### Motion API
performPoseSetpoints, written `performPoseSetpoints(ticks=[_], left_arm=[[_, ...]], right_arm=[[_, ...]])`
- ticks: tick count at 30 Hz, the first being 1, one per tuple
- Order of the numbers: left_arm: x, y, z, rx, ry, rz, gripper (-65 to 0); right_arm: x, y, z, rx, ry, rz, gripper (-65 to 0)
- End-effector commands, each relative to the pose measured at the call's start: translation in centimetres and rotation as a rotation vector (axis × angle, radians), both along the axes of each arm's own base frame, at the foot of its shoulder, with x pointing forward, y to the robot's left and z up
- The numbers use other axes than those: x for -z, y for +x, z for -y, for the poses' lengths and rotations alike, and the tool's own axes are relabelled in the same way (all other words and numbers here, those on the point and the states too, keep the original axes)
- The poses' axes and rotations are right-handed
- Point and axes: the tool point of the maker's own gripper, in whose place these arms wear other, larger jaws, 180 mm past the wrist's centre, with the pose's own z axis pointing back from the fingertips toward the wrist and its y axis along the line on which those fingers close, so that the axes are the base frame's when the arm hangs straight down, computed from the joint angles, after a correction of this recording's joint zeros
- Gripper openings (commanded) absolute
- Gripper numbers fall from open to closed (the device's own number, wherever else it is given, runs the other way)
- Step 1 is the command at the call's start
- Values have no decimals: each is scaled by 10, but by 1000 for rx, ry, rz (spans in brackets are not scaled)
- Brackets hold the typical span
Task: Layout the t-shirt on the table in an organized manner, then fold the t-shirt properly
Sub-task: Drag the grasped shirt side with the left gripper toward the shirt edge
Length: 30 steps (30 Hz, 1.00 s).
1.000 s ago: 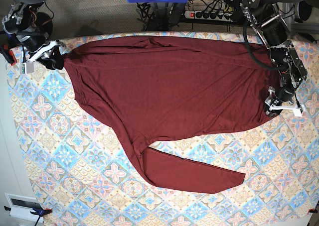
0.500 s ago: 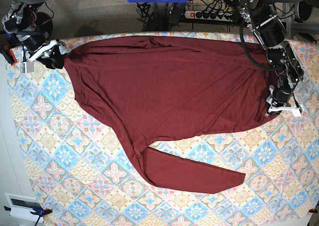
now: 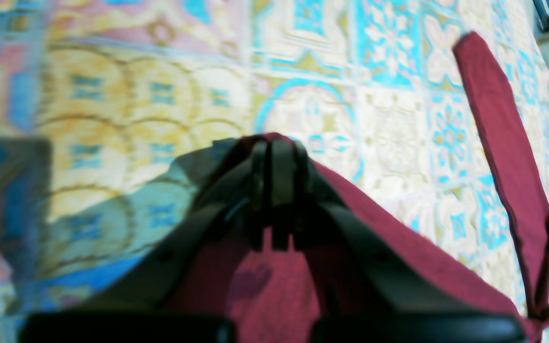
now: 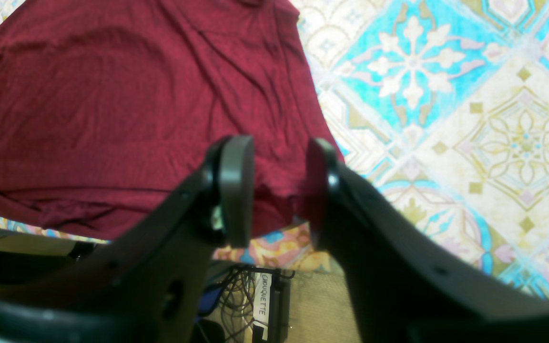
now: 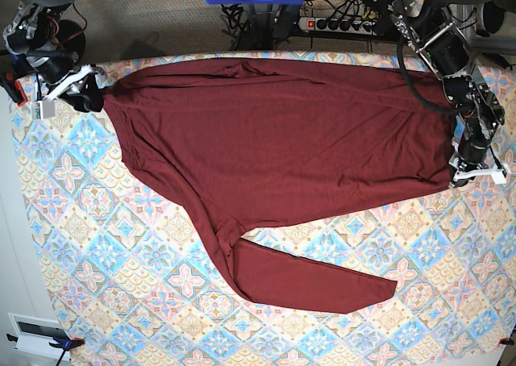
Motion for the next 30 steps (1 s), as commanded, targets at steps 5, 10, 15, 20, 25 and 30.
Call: performPoseSetpoints(ticks=[5,10,15,20,25,30], left_arm=[[-24,9,-16,-8,49,52,-573],[-27,14,-13,13,31,38,-390],[-33,14,-19,20,48,42,-218],[-35,6,-31,17,79,23,-200],[-30,-1,-34,20,95,-8,-200],[-8,-4,-19,154,226,-162,-206]], right_arm=[[-12,6,2,-8,-6,47,-473],[-12,6,2,-8,-6,47,-473],[-12,6,2,-8,-6,47,-473],[-13,7,2,-7,-5,50,-473],[-13,7,2,-8,-5,50,-473],[-12,8,2,-8,-4,50,-473]])
